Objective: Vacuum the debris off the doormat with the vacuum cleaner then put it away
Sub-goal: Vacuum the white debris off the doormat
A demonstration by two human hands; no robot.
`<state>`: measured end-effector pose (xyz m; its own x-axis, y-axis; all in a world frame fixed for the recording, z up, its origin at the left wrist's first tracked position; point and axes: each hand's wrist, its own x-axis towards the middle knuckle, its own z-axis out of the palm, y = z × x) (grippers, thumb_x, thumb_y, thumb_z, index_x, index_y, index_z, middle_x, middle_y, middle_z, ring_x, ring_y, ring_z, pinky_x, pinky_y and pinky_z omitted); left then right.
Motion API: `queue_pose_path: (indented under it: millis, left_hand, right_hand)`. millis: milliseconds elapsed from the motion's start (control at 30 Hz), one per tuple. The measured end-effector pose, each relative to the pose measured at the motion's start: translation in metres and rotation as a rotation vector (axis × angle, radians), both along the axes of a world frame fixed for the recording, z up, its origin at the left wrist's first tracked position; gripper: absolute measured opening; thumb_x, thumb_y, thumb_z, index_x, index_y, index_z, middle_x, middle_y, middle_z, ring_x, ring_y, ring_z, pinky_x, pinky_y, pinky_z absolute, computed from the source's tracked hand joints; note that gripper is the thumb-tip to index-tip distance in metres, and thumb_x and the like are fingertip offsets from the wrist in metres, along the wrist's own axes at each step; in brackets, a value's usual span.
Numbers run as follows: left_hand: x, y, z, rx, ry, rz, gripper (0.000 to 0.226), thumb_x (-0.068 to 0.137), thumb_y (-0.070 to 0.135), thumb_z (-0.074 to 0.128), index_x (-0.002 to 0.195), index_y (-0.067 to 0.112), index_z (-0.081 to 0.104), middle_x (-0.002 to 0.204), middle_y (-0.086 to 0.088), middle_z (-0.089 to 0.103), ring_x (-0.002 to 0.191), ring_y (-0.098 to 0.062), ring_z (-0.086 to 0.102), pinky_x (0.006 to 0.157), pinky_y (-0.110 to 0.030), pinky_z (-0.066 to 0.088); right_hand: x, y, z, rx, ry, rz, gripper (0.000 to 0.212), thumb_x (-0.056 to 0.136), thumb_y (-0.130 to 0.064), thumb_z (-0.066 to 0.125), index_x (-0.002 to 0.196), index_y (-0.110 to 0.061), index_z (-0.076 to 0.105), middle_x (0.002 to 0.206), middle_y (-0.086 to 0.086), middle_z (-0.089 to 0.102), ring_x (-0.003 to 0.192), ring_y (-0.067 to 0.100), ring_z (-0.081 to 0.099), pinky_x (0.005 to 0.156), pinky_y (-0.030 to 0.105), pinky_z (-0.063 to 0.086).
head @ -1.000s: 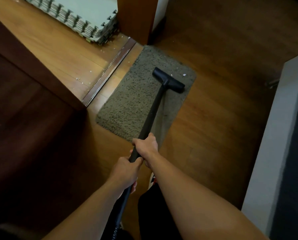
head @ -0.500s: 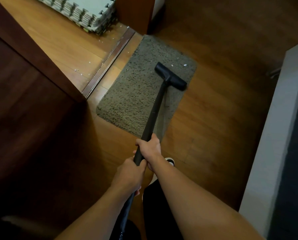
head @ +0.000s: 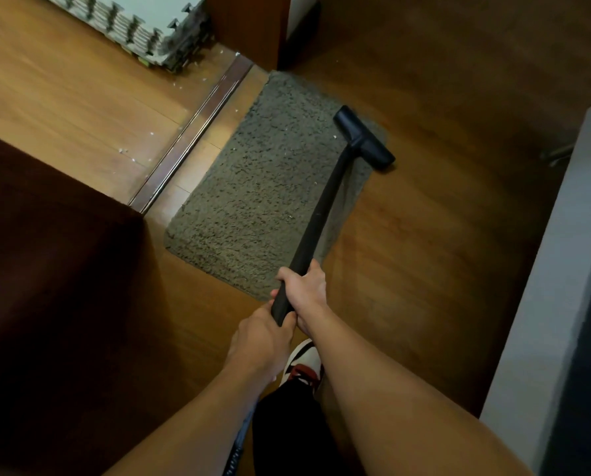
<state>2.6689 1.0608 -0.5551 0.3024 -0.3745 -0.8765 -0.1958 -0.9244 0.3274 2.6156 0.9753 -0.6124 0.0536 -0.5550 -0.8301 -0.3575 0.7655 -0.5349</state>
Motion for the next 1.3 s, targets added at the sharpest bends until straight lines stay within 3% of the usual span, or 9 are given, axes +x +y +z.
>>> queue_pose_path:
  millis: [167,267,400,567,700,900,1000,1200,1300]
  left_hand:
    - [-0.011,-0.038,-0.014,0.0,-0.018,0.014,0.039,0.095,0.056,0.048,0.122,0.03,0.056,0.084,-0.005,0.068,0.078,-0.03,0.069,0.072,-0.04,0.061]
    - [-0.018,-0.055,-0.02,-0.017,-0.009,0.023,0.042,0.093,0.057,0.049,0.121,0.027,0.057,0.088,-0.008,0.07,0.085,-0.035,0.07,0.076,-0.044,0.061]
    - [-0.024,-0.061,-0.022,-0.034,0.006,0.043,0.044,0.092,0.059,0.048,0.118,0.026,0.057,0.088,-0.008,0.069,0.082,-0.033,0.069,0.075,-0.045,0.061]
    - [-0.021,-0.045,-0.021,-0.058,0.013,0.062,0.04,0.092,0.059,0.05,0.116,0.028,0.059,0.085,-0.006,0.067,0.08,-0.032,0.069,0.073,-0.044,0.062]
    - [-0.012,-0.014,-0.016,-0.051,0.016,0.047,0.03,0.095,0.056,0.049,0.103,0.029,0.059,0.078,-0.003,0.065,0.072,-0.027,0.068,0.072,-0.044,0.062]
    - [0.02,0.044,-0.004,0.037,0.008,0.047,0.028,0.096,0.055,0.047,0.098,0.028,0.054,0.071,-0.004,0.068,0.041,-0.017,0.064,0.045,-0.026,0.053]
    - [0.031,0.075,0.009,0.032,0.006,0.048,0.028,0.097,0.053,0.046,0.096,0.026,0.054,0.071,-0.006,0.069,0.041,-0.018,0.064,0.043,-0.025,0.051]
    - [0.046,0.134,0.029,0.014,0.001,0.053,0.026,0.099,0.049,0.046,0.09,0.027,0.055,0.065,-0.005,0.068,0.043,-0.019,0.065,0.043,-0.028,0.054]
    - [0.05,0.152,0.033,0.015,-0.009,0.051,0.026,0.099,0.05,0.044,0.096,0.028,0.058,0.07,-0.003,0.068,0.049,-0.017,0.067,0.045,-0.025,0.049]
  right_hand:
    - [-0.008,-0.039,-0.012,0.003,-0.001,-0.005,0.041,0.087,-0.005,0.066,0.123,-0.012,0.047,0.082,0.017,0.061,0.053,0.023,0.065,0.055,0.043,0.06]
    - [-0.014,-0.059,-0.013,-0.008,0.015,0.015,0.043,0.088,-0.006,0.066,0.126,-0.012,0.047,0.083,0.015,0.062,0.053,0.022,0.065,0.058,0.046,0.061]
    - [-0.018,-0.067,-0.014,-0.002,0.029,0.015,0.048,0.087,-0.005,0.066,0.13,-0.011,0.045,0.076,0.014,0.062,0.049,0.023,0.064,0.054,0.039,0.059]
    - [-0.017,-0.053,-0.011,-0.018,0.063,0.077,0.043,0.09,-0.009,0.066,0.127,-0.012,0.045,0.088,0.013,0.064,0.051,0.02,0.067,0.057,0.042,0.062]
    - [-0.006,-0.024,-0.006,-0.035,0.096,0.14,0.041,0.089,-0.011,0.066,0.124,-0.016,0.044,0.096,0.016,0.068,0.051,0.02,0.069,0.052,0.035,0.06]
    - [0.026,0.038,0.002,-0.033,0.114,0.207,0.043,0.089,-0.016,0.067,0.125,-0.018,0.042,0.102,0.014,0.067,0.061,0.025,0.073,0.058,0.038,0.063]
    - [0.038,0.068,0.01,-0.002,0.081,0.179,0.041,0.09,-0.012,0.066,0.123,-0.017,0.042,0.102,0.017,0.068,0.05,0.02,0.068,0.048,0.029,0.056]
    - [0.056,0.129,0.02,0.032,0.046,0.174,0.04,0.089,-0.01,0.066,0.118,-0.019,0.04,0.098,0.018,0.067,0.053,0.022,0.067,0.054,0.037,0.061]
    - [0.058,0.147,0.025,0.044,0.019,0.156,0.039,0.092,-0.01,0.066,0.118,-0.022,0.04,0.105,0.02,0.067,0.05,0.018,0.065,0.049,0.029,0.056]
